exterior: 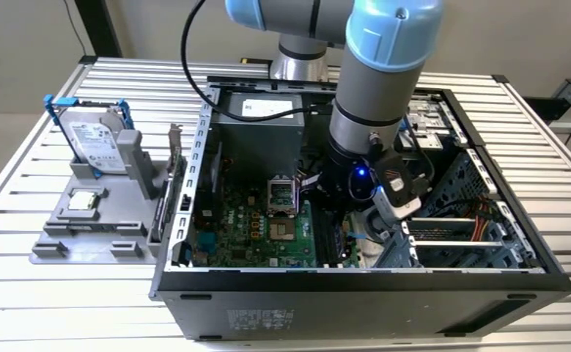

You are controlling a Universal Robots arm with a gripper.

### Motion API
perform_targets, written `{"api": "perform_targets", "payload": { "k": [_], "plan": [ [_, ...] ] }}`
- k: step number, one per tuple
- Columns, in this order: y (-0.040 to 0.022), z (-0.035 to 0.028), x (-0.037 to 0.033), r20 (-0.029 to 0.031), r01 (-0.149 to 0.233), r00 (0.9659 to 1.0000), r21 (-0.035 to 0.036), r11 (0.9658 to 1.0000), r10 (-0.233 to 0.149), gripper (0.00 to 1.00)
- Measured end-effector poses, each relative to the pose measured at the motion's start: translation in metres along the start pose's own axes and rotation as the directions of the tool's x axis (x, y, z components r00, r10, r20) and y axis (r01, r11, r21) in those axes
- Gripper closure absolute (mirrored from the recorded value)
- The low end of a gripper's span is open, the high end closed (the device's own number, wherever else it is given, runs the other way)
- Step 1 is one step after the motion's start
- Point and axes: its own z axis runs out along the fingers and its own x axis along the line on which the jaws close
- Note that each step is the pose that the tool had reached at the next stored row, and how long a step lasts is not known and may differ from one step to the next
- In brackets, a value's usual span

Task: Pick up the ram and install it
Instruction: 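Insert the ram into the slot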

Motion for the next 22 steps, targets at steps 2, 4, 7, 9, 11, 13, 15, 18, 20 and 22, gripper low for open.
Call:
{"api": "perform_targets", "payload": {
  "k": [2,4,7,9,11,13,15,18,20,22],
  "plan": [
    [0.0000,0.0002,0.0000,-0.0001,0.000,1.0000,0.0002,1.0000,0.000,1.00],
    [-0.0001,0.0009,0.0000,-0.0002,0.000,1.0000,0.0003,1.0000,0.000,1.00],
    [-0.0001,0.0012,0.0000,-0.0002,0.000,1.0000,0.0005,1.0000,0.000,1.00],
    [0.0000,0.0013,0.0000,-0.0001,0.000,1.0000,0.0002,1.0000,0.000,1.00],
    [0.0000,0.0013,0.0000,-0.0001,0.000,1.0000,0.0003,1.0000,0.000,1.00],
    [0.0000,0.0014,0.0000,-0.0001,0.000,1.0000,0.0002,1.0000,0.000,1.00],
    [0.0000,0.0014,0.0000,-0.0001,0.000,1.0000,0.0003,1.0000,0.000,1.00],
    [0.0001,0.0025,0.0000,0.0000,-0.001,1.0000,-0.0004,1.0000,0.001,1.00],
    [0.0000,0.0042,0.0001,-0.0001,-0.001,1.0000,0.0001,1.0000,0.001,1.00],
    [0.0001,0.0061,0.0002,-0.0001,-0.001,1.0000,0.0002,1.0000,0.001,1.00]
  ]
}}
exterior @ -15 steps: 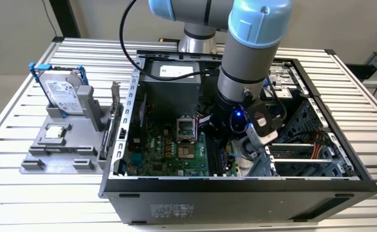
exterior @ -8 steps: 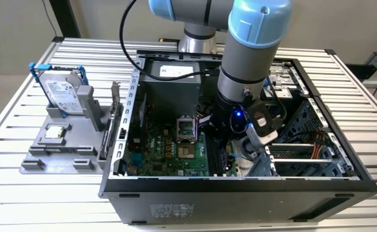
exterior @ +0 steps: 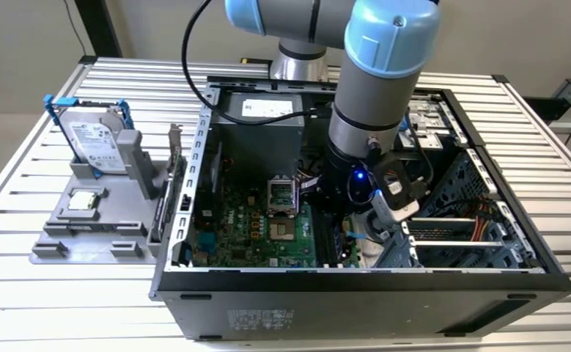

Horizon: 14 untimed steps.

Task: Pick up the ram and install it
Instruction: 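Insert the ram into the slot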

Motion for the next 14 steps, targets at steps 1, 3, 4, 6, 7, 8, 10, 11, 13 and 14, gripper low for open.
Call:
{"api": "perform_targets", "payload": {
  "k": [1,3,4,6,7,8,10,11,13,14],
  "plan": [
    [0.0000,0.0005,0.0000,0.0000,0.000,1.0000,0.0000,1.0000,0.000,1.00],
    [0.0000,0.0005,0.0000,-0.0001,0.000,1.0000,0.0002,1.0000,0.000,1.00],
    [0.0000,0.0005,0.0000,-0.0001,0.000,1.0000,0.0002,1.0000,0.000,1.00],
    [0.0000,0.0005,0.0000,-0.0001,0.000,1.0000,0.0001,1.0000,0.000,1.00],
    [0.0000,0.0006,0.0000,-0.0001,0.000,1.0000,0.0001,1.0000,0.000,1.00],
    [0.0000,0.0006,0.0000,0.0000,0.000,1.0000,0.0000,1.0000,0.000,1.00],
    [0.0000,0.0006,0.0000,0.0000,0.000,1.0000,0.0000,1.0000,0.000,0.00],
    [0.0000,0.0006,0.0000,0.0000,0.000,1.0000,0.0000,1.0000,0.000,0.00],
    [0.0000,0.0006,0.0000,0.0000,0.000,1.0000,0.0000,1.0000,0.000,0.00],
    [0.0000,0.0006,0.0000,-0.0001,0.000,1.0000,0.0006,1.0000,0.000,0.00]
  ]
}}
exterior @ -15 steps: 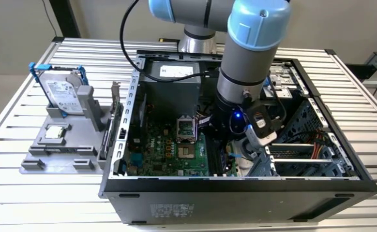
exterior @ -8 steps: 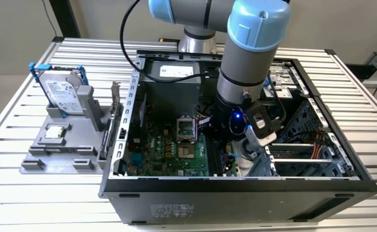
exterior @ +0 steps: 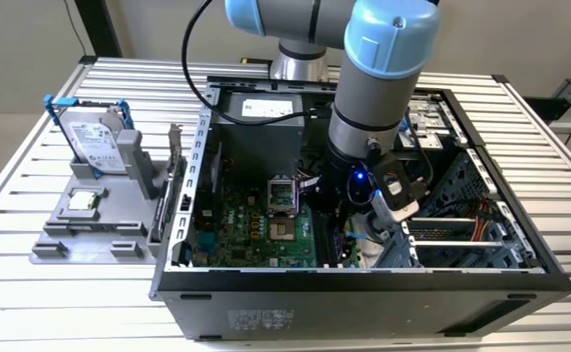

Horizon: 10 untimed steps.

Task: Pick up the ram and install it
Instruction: 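Insert the ram into the slot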

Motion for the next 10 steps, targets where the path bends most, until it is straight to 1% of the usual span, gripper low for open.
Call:
{"api": "perform_targets", "payload": {
  "k": [4,5,8,10],
  "plan": [
    [0.0000,-0.0006,0.0000,0.0002,0.000,1.0000,-0.0004,1.0000,0.000,0.00],
    [-0.0001,-0.0016,0.0000,0.0000,0.000,1.0000,0.0003,1.0000,0.000,0.00],
    [-0.0002,-0.0080,-0.0002,0.0001,0.000,1.0000,0.0003,1.0000,0.000,0.00],
    [-0.0003,-0.0137,-0.0004,0.0001,0.000,1.0000,0.0004,1.0000,0.000,0.00]
  ]
}}
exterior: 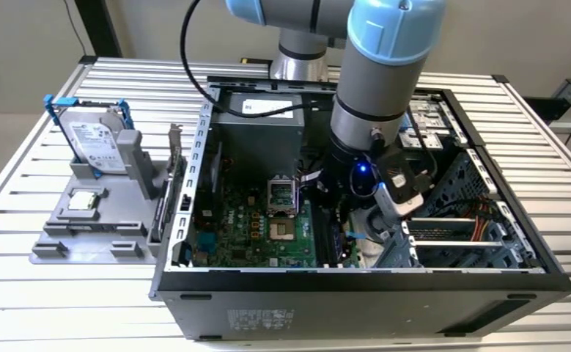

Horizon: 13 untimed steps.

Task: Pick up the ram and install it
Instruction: 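Insert the ram into the slot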

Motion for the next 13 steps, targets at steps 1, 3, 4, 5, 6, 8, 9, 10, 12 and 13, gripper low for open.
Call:
{"api": "perform_targets", "payload": {
  "k": [1,3,4,5,6,8,9,10,12,13],
  "plan": [
    [-0.0001,-0.0022,-0.0001,0.0000,0.000,1.0000,0.0000,1.0000,0.000,0.00],
    [-0.0002,-0.0069,-0.0003,0.0000,0.000,1.0000,0.0000,1.0000,0.000,0.00],
    [-0.0002,-0.0091,-0.0004,0.0000,0.000,1.0000,0.0001,1.0000,0.000,0.00],
    [-0.0002,-0.0111,-0.0004,0.0000,0.000,1.0000,-0.0001,1.0000,0.000,0.00],
    [-0.0003,-0.0129,-0.0005,0.0000,0.000,1.0000,-0.0001,1.0000,0.000,0.00],
    [-0.0003,-0.0150,-0.0005,0.0000,0.000,1.0000,-0.0001,1.0000,0.000,0.00],
    [-0.0003,-0.0151,-0.0006,0.0001,0.000,1.0000,-0.0002,1.0000,0.000,0.00],
    [-0.0003,-0.0151,-0.0006,0.0001,0.000,1.0000,-0.0003,1.0000,0.000,0.00],
    [-0.0003,-0.0151,-0.0005,0.0001,0.000,1.0000,-0.0004,1.0000,0.000,0.00],
    [-0.0003,-0.0152,-0.0006,0.0001,0.000,1.0000,-0.0003,1.0000,0.000,0.00]
  ]
}}
